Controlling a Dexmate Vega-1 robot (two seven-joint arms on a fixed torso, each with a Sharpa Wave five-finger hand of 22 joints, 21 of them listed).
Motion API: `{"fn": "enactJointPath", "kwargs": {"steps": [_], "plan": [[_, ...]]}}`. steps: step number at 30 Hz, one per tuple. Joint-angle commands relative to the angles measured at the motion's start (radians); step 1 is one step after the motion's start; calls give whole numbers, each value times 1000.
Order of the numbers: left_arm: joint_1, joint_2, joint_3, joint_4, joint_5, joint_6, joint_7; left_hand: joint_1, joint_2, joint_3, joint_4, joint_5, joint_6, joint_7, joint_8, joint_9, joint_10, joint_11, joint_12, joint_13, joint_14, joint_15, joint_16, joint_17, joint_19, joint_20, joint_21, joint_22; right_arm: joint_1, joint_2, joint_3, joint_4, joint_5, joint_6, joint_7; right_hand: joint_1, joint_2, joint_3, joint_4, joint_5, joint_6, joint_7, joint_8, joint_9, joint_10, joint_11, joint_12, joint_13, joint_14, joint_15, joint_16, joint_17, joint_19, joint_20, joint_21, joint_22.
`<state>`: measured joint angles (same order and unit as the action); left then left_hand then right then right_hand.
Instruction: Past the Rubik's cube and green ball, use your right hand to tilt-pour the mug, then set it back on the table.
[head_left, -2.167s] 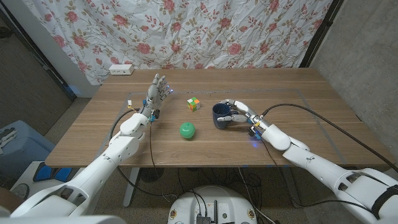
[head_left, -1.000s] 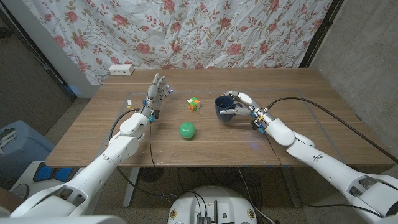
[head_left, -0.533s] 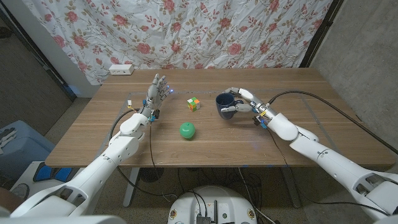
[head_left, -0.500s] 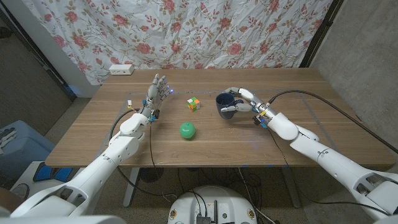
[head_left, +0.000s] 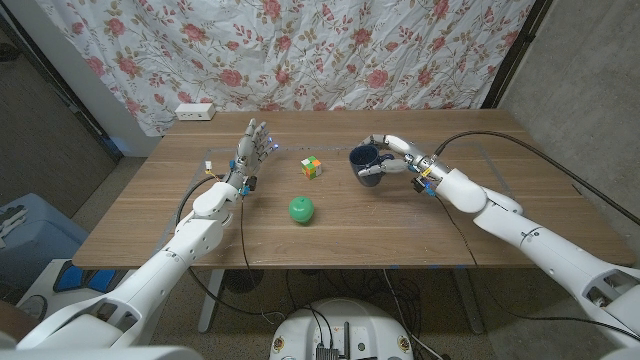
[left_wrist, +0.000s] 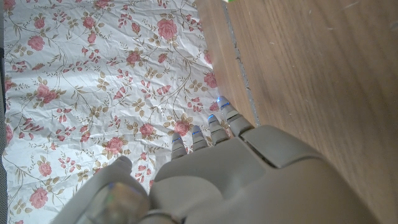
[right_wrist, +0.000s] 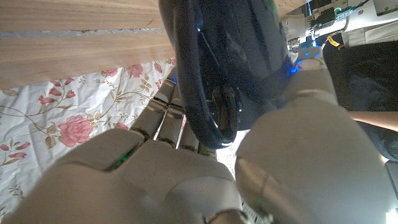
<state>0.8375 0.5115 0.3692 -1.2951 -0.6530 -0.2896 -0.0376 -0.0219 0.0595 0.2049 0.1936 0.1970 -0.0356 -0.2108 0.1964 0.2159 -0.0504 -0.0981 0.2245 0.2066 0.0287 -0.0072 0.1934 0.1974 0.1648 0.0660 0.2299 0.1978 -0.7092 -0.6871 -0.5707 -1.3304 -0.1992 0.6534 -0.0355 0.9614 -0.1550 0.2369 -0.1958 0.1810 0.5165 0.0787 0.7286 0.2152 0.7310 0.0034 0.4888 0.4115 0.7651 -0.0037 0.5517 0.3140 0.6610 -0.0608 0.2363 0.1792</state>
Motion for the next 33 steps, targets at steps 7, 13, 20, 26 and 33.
{"fn": "enactJointPath", "kwargs": {"steps": [7,13,20,26,33], "plan": [[0,0,0,0,0,-1,0,-3,118,6,1,5,-2,-6,6,3,-3,-7,4,5,8,-4,5,5,9,-1,6,3,19,-90,4,-144,-57,-135,83,192,194,41,34,-1,242,-216,47,3,221,-201,8,9,97,-235,0,8,20,-109,10,3],[1,0,0,-1,0,-1,0,-3,118,6,1,5,-1,-7,7,3,-3,-6,4,5,8,-4,5,5,8,-1,6,3,31,-112,1,-182,-88,-168,106,197,195,40,33,-1,244,-217,49,3,227,-202,8,12,101,-235,-1,9,24,-110,11,3],[1,0,0,-1,0,-1,1,-3,118,6,1,5,-1,-6,7,3,-3,-8,4,5,8,-4,5,5,9,-1,6,3,44,-131,-4,-215,-119,-198,129,203,198,41,32,-1,249,-220,53,3,232,-201,9,15,103,-236,-4,9,25,-111,11,3],[1,0,0,-1,0,-1,0,-3,118,6,1,5,-1,-7,7,3,-3,-4,4,5,8,-4,5,5,8,0,6,3,51,-150,-7,-259,-162,-234,144,206,197,39,31,-2,249,-220,55,2,237,-201,8,18,100,-235,-10,7,27,-112,11,3],[1,0,0,0,0,-1,0,-3,118,6,1,5,-2,-7,6,3,-2,-6,4,5,8,-4,5,5,9,-1,6,3,64,-167,-12,-307,-198,-281,181,208,202,38,34,-2,249,-223,56,2,239,-201,6,20,105,-236,-10,10,33,-114,12,4]]}}
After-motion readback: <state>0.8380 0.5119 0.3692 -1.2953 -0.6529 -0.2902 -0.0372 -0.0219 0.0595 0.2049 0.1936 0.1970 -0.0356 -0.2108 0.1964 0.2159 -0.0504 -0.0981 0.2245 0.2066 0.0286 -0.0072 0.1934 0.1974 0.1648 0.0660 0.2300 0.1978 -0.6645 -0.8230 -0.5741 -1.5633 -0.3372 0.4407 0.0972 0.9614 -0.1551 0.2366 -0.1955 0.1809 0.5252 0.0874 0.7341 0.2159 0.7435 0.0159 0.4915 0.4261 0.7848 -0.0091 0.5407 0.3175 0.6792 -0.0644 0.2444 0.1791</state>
